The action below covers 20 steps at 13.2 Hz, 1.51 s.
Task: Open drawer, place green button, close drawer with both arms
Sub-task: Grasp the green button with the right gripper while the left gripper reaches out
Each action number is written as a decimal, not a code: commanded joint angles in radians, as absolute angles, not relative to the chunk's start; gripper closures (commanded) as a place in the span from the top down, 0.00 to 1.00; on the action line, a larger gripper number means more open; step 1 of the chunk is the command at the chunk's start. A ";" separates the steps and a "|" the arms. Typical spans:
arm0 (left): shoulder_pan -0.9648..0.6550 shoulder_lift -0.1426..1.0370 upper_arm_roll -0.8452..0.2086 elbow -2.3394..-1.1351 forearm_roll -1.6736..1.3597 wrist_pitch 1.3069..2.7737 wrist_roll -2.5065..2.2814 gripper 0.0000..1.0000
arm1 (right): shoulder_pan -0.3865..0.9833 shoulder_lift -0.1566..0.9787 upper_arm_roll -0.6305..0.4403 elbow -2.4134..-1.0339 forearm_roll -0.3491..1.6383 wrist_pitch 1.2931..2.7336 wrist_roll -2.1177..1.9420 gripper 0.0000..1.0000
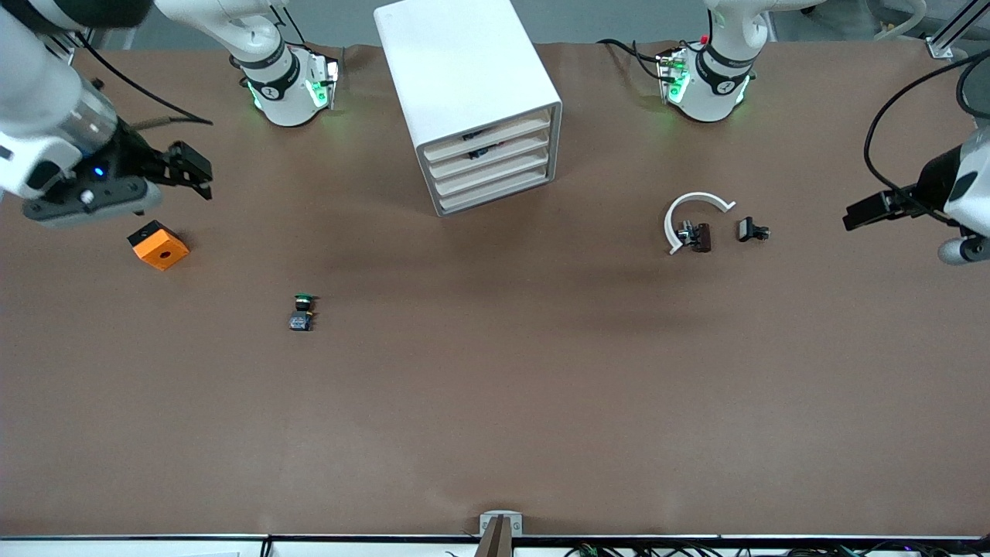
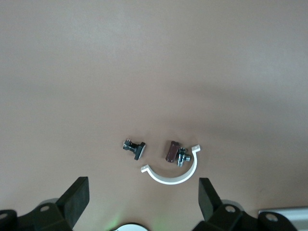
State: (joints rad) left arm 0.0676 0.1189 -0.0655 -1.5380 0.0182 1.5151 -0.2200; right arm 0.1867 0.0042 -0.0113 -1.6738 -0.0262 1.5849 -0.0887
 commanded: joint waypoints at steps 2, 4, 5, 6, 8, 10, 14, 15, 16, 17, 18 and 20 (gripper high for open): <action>0.060 0.210 -0.067 -1.503 0.028 1.565 -0.268 1.00 | 0.192 0.152 -0.017 -1.658 -0.032 1.661 -0.078 1.00; 0.060 0.257 -0.069 -1.502 0.017 1.601 -0.360 1.00 | 0.189 0.204 -0.015 -1.667 -0.031 1.712 -0.078 1.00; 0.055 0.280 -0.071 -1.502 0.014 1.603 -0.433 1.00 | 0.186 0.224 -0.017 -1.681 -0.031 1.748 -0.078 1.00; 0.049 0.307 -0.075 -1.502 0.014 1.603 -0.519 1.00 | 0.180 0.241 -0.017 -1.701 -0.031 1.800 -0.078 1.00; 0.040 0.371 -0.080 -1.500 0.014 1.603 -0.664 1.00 | 0.169 0.276 -0.017 -1.753 -0.031 1.909 -0.078 1.00; 0.022 0.441 -0.080 -1.482 0.011 1.603 -0.757 1.00 | 0.167 0.297 -0.017 -1.796 -0.009 1.986 -0.065 1.00; -0.026 0.592 -0.080 -1.416 -0.025 1.603 -0.974 1.00 | 0.164 0.365 -0.018 -1.887 0.014 2.178 -0.035 1.00; -0.044 0.621 -0.080 -1.407 -0.026 1.603 -1.030 1.00 | 0.157 0.389 -0.018 -1.905 0.014 2.234 -0.034 1.00; -0.058 0.643 -0.080 -1.402 -0.035 1.603 -1.075 1.00 | 0.156 0.414 -0.018 -1.910 0.015 2.267 -0.032 1.00; -0.075 0.658 -0.080 -1.402 -0.054 1.603 -1.106 1.00 | 0.155 0.435 -0.018 -1.911 0.020 2.282 -0.023 1.00; -0.093 0.672 -0.080 -1.402 -0.066 1.603 -1.142 1.00 | 0.156 0.457 -0.018 -1.911 0.020 2.287 0.003 1.00; -0.123 0.699 -0.080 -1.399 -0.069 1.603 -1.263 1.00 | 0.163 0.483 -0.017 -1.928 0.020 2.318 0.046 1.00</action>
